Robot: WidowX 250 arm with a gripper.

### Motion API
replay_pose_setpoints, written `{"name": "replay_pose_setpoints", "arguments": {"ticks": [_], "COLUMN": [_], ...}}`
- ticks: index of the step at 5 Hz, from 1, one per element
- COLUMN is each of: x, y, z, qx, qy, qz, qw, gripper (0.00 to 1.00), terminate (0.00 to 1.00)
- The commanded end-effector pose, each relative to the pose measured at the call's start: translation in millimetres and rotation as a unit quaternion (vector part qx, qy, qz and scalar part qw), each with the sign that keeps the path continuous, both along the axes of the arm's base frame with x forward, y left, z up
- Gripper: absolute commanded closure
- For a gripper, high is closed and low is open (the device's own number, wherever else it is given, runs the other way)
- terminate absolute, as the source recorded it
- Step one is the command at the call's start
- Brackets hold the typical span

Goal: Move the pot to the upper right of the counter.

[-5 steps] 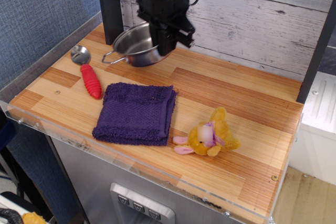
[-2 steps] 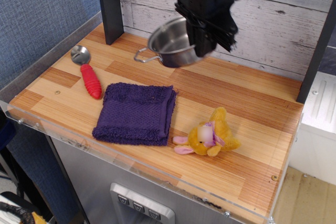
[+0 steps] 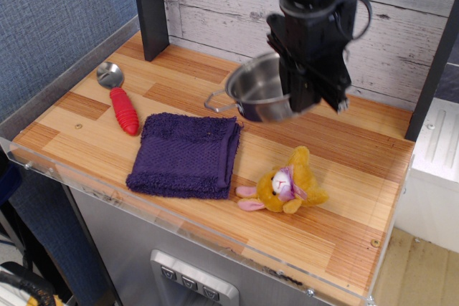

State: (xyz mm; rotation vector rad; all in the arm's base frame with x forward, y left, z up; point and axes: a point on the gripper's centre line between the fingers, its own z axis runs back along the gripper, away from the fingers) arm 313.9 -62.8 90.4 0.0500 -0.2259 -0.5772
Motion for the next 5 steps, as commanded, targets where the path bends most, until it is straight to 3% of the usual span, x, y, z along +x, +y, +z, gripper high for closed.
{"name": "replay_pose_setpoints", "arguments": {"ticks": [1, 5], "x": [-14, 22], "y": [-14, -31], "z": [-4, -50], "qx": [0.001, 0.020], "qy": [-0.018, 0.009], "qz": [-0.034, -0.007], "qw": [0.9992, 0.9997], "gripper": [1.00, 1.00], "terminate": [0.00, 0.00]}}
